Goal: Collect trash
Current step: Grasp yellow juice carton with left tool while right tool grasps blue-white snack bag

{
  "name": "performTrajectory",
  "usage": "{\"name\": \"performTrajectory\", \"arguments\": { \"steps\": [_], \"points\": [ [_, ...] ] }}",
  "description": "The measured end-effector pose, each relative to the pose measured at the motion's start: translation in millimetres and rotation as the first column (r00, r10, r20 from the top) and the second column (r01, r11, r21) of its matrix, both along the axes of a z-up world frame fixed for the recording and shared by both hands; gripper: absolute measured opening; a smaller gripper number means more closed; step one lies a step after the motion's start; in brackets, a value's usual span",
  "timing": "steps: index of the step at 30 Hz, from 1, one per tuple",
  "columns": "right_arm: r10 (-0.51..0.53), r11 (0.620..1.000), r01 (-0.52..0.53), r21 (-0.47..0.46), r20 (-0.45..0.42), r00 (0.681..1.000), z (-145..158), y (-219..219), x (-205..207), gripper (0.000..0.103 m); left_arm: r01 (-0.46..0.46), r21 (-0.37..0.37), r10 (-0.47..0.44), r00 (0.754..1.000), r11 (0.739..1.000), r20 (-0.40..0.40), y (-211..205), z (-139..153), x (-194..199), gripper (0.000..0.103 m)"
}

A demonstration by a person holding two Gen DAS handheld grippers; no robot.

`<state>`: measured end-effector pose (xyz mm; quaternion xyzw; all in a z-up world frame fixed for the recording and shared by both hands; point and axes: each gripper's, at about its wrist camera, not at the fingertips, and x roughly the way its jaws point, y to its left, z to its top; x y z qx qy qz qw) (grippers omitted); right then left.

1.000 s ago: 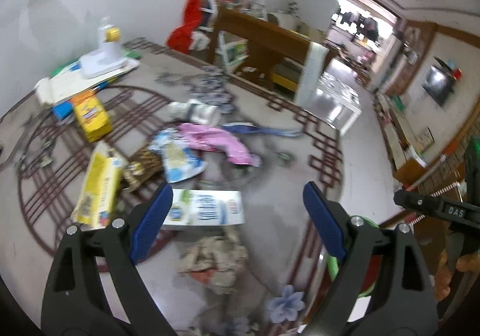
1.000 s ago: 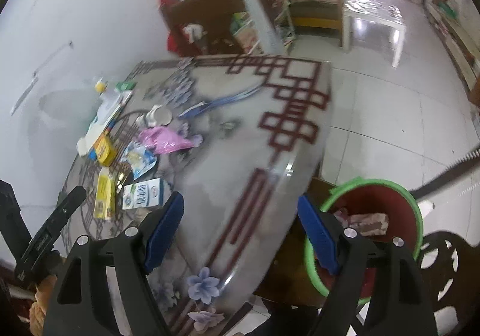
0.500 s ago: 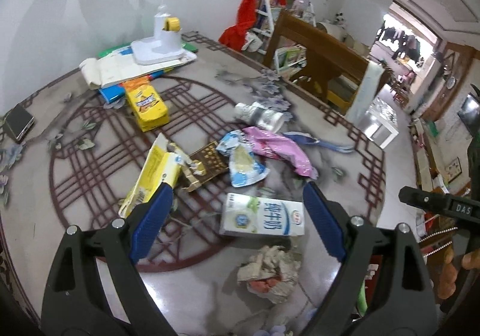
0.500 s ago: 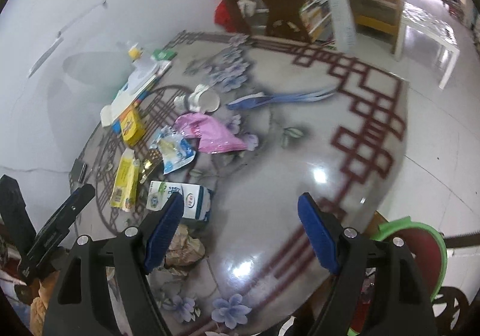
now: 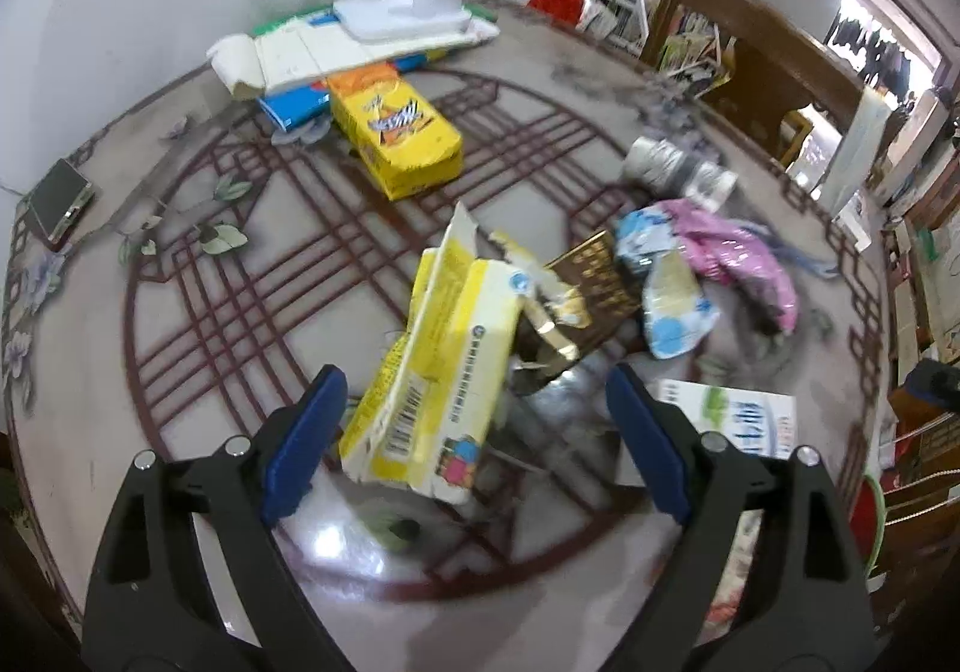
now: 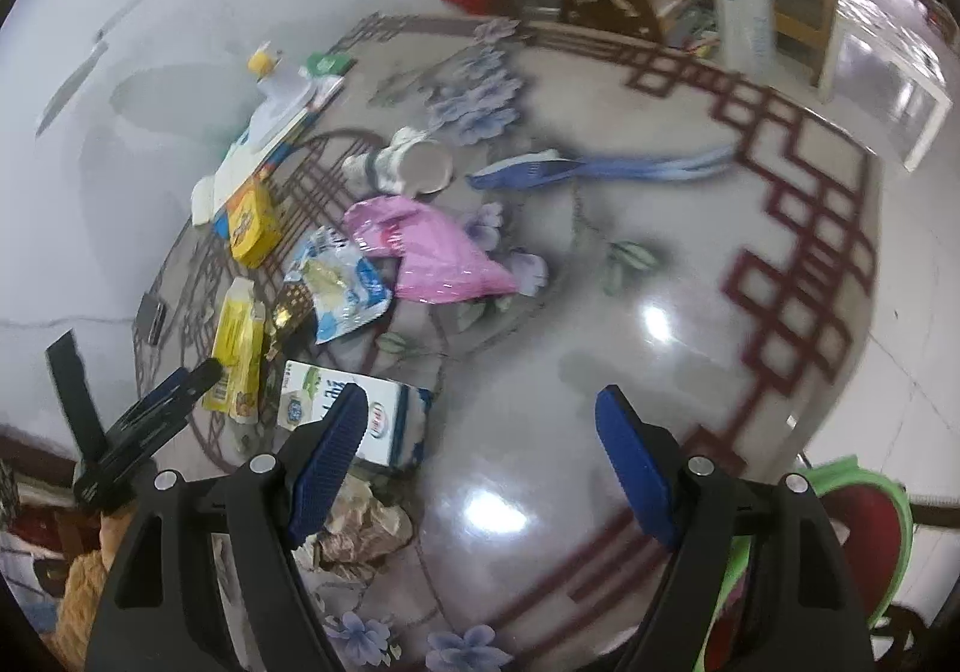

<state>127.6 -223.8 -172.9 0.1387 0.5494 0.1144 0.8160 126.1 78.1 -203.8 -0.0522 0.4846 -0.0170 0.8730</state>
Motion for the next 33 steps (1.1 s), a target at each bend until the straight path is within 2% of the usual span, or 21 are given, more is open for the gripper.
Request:
{"name": "performTrajectory", "arguments": {
  "steps": [5,8,11,13,14,19,25,26,27,30,33],
  "points": [
    [0.096,0.995,-0.096,0.003,0.014,0.995,-1.8,32.2,23.7,0.076,-0.006,-0.01,0.005,0.999,1.0,-0.045,8.0,-22.4,20.4,0.081],
    [0.157,0.987,-0.158,0.019,0.025,0.987,-5.4,55.6,39.3,0.076,0.006,-0.012,-0.006,0.998,1.0,-0.063,8.3,-30.6,29.2,0.076],
    [0.211,0.977,-0.212,0.028,0.024,0.977,-11.5,76.9,54.9,0.076,0.003,-0.038,-0.006,0.996,0.999,-0.085,11.7,-39.7,36.3,0.071],
    [0.24,0.97,-0.241,0.029,0.022,0.97,-17.4,90.1,65.6,0.075,-0.008,-0.057,0.002,0.995,0.998,-0.101,14.5,-46.1,38.7,0.063],
    [0.254,0.967,-0.254,0.029,0.019,0.967,-20.9,96.9,71.7,0.075,-0.012,-0.065,0.005,0.995,0.998,-0.102,15.3,-48.0,39.0,0.063],
    [0.308,0.951,-0.308,0.01,-0.006,0.951,-41.2,125.7,99.1,0.075,-0.006,-0.081,0.0,0.997,0.997,-0.075,17.3,-44.8,33.5,0.048],
    [0.342,0.938,-0.344,-0.052,-0.046,0.939,-74.4,152.2,124.5,0.075,-0.031,-0.109,0.023,0.997,0.994,-0.077,20.9,-36.3,18.8,0.048],
    [0.346,0.935,-0.349,-0.06,-0.056,0.937,-80.1,153.9,126.8,0.073,-0.034,-0.105,0.026,0.997,0.994,-0.077,20.8,-36.0,16.8,0.048],
    [0.354,0.931,-0.359,-0.068,-0.071,0.932,-86.8,156.4,128.6,0.057,-0.036,-0.104,0.028,0.997,0.994,-0.077,21.3,-36.1,15.1,0.049],
    [0.374,0.923,-0.378,-0.07,-0.061,0.925,-84.7,156.8,127.3,0.037,-0.048,-0.108,0.039,0.996,0.993,-0.086,23.9,-38.1,14.8,0.05],
    [0.374,0.925,-0.376,-0.057,-0.035,0.927,-74.5,151.3,121.7,0.036,-0.057,-0.112,0.048,0.996,0.992,-0.079,25.3,-37.7,16.4,0.052]
  ]
}}
